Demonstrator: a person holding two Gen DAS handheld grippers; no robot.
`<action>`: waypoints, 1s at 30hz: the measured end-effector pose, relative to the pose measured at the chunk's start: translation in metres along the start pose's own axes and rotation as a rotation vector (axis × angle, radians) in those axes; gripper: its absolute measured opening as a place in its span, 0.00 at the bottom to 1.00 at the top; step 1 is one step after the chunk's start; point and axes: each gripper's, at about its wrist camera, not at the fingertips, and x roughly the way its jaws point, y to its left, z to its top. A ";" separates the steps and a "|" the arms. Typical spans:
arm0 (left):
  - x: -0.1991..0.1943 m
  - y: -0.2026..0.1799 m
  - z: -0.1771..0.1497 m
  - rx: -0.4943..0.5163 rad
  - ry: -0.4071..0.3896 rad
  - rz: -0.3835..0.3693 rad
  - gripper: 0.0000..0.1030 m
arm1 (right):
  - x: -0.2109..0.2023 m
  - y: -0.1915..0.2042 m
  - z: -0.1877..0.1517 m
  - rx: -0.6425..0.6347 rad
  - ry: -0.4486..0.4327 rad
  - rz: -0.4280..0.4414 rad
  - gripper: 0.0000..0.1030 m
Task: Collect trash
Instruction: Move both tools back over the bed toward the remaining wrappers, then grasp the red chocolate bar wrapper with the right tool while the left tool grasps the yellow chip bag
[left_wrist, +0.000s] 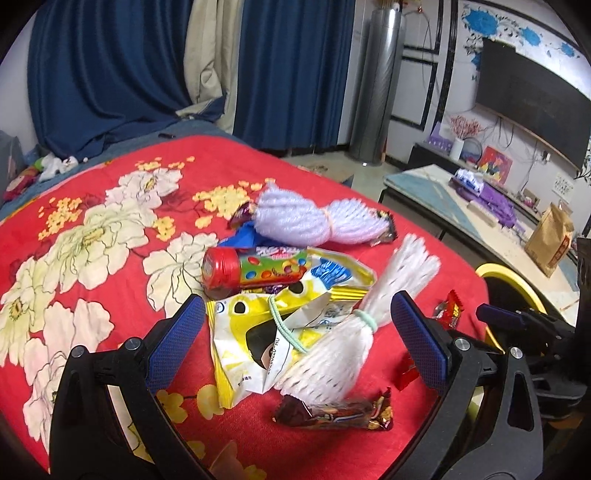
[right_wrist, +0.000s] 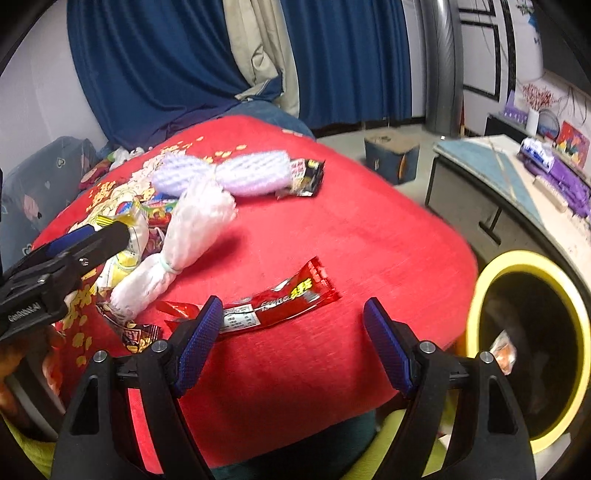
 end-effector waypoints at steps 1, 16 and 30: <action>0.002 0.000 0.000 -0.005 0.001 0.006 0.90 | 0.002 0.000 0.000 0.006 0.005 0.010 0.72; 0.017 0.016 0.001 -0.101 0.044 -0.028 0.74 | 0.014 0.000 -0.002 0.073 0.003 0.182 0.30; 0.000 0.028 0.000 -0.161 0.024 -0.090 0.62 | -0.005 -0.012 0.003 0.091 -0.052 0.184 0.18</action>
